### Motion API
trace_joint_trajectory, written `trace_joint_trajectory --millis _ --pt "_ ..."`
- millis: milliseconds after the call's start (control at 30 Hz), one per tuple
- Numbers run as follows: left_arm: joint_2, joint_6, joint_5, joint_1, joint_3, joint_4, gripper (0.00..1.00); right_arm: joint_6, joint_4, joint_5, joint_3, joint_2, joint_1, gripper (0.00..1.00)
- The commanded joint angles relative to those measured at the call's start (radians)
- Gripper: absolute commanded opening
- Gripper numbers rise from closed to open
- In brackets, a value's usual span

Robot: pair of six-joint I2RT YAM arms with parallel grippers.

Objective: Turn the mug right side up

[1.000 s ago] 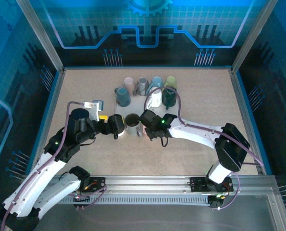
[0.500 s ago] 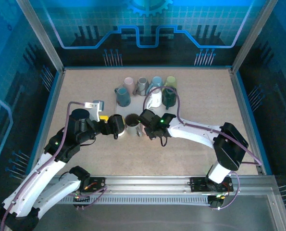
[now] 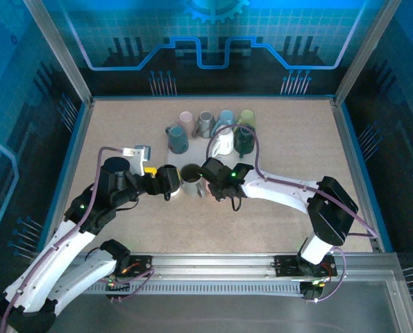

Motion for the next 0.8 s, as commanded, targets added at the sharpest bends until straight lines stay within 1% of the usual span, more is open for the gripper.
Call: trace_joint_trajectory --millis 0,333,533,767 --pt "-0.009 0.022 -0.009 -0.005 -0.013 0.014 0.99 -0.001 0.004 0.029 0.024 0.007 0.008 0.21" --pt "-0.013 0.027 -0.014 -0.003 -0.009 0.013 0.99 0.023 0.018 -0.005 0.002 0.005 0.011 0.26" --pt "-0.016 0.028 -0.013 -0.004 -0.01 0.014 0.99 0.026 0.015 -0.006 0.006 0.006 0.014 0.31" --pt "-0.022 0.029 -0.016 -0.004 -0.011 0.01 0.99 0.034 0.007 0.01 -0.002 -0.007 0.014 0.32"
